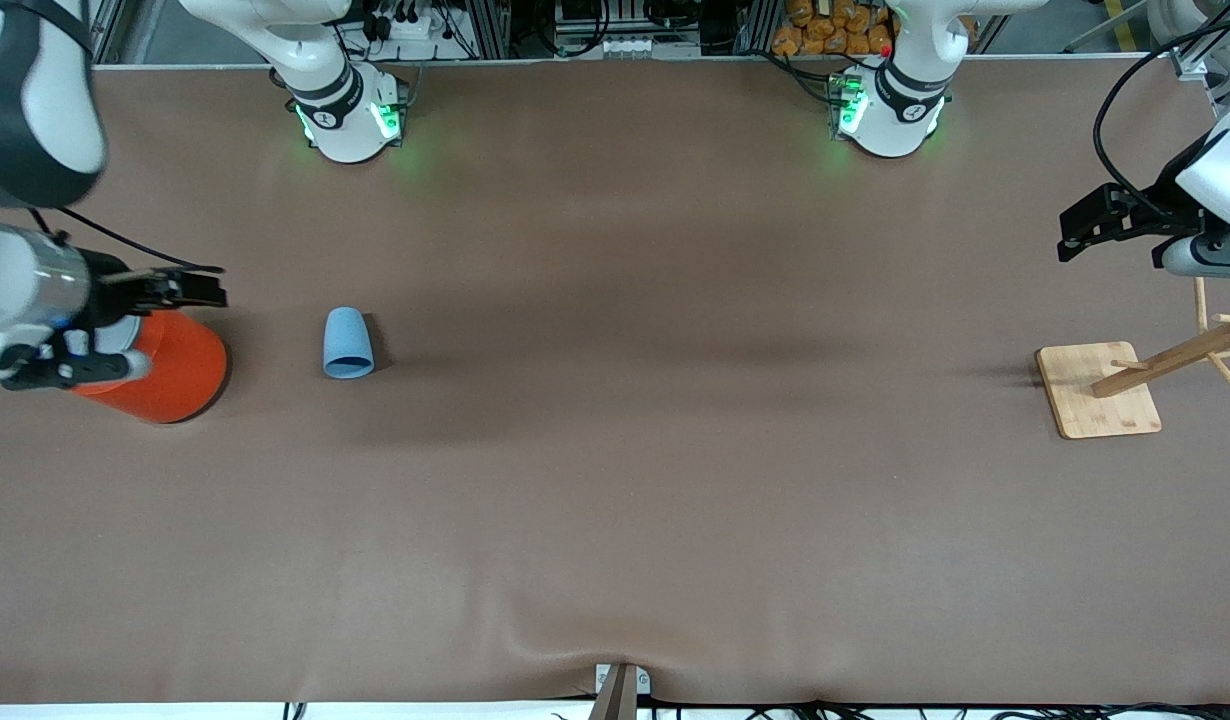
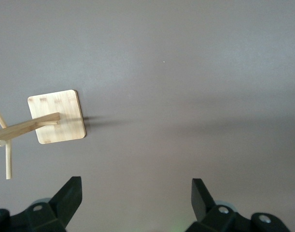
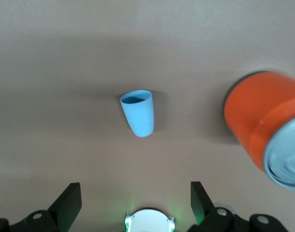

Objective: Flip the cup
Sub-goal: 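Lower the right gripper over the blue cup and grasp it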

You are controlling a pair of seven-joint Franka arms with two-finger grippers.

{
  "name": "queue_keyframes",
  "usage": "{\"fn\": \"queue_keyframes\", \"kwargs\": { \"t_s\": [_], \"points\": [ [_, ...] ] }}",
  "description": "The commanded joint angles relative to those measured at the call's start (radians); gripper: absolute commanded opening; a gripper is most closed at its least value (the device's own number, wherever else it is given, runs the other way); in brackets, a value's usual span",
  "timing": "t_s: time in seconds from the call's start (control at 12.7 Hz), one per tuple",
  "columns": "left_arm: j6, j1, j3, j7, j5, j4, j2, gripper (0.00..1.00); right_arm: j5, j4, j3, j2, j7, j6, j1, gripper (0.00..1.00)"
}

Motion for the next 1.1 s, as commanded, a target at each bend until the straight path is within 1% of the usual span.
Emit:
{"fn": "queue_keyframes", "kwargs": {
  "t_s": [0.0, 0.08, 0.32, 0.47, 0.55, 0.63, 0.87, 1.02],
  "points": [
    [-0.007, 0.007, -0.004, 0.021, -0.007, 0.013, 0.003, 1.00, 0.008, -0.292, 0.005, -0.106, -0.005, 0.203, 0.006, 1.00],
    [-0.007, 0.007, -0.004, 0.021, -0.009, 0.013, 0.003, 1.00, 0.008, -0.378, 0.008, -0.129, -0.005, 0.278, 0.015, 1.00],
    [-0.007, 0.009, -0.003, 0.022, -0.009, 0.012, 0.003, 1.00, 0.014, -0.591, 0.008, -0.135, -0.005, 0.525, 0.038, 1.00],
    [-0.007, 0.007, -0.003, 0.022, -0.009, 0.013, 0.003, 1.00, 0.014, -0.694, 0.009, -0.117, -0.006, 0.698, 0.052, 1.00],
    [-0.007, 0.007, -0.003, 0.022, -0.007, 0.012, 0.003, 1.00, 0.013, -0.731, 0.012, -0.098, -0.014, 0.766, 0.066, 1.00],
    [-0.007, 0.009, -0.003, 0.022, -0.007, 0.012, 0.003, 1.00, 0.011, -0.749, 0.012, -0.080, -0.038, 0.805, 0.076, 1.00],
    [-0.007, 0.009, -0.003, 0.022, -0.007, 0.012, 0.003, 1.00, 0.000, -0.765, 0.012, -0.022, -0.107, 0.859, 0.078, 1.00],
    [-0.007, 0.009, -0.003, 0.022, -0.007, 0.013, 0.003, 1.00, -0.016, -0.785, 0.011, -0.018, -0.130, 0.894, 0.081, 1.00]
  ]
}}
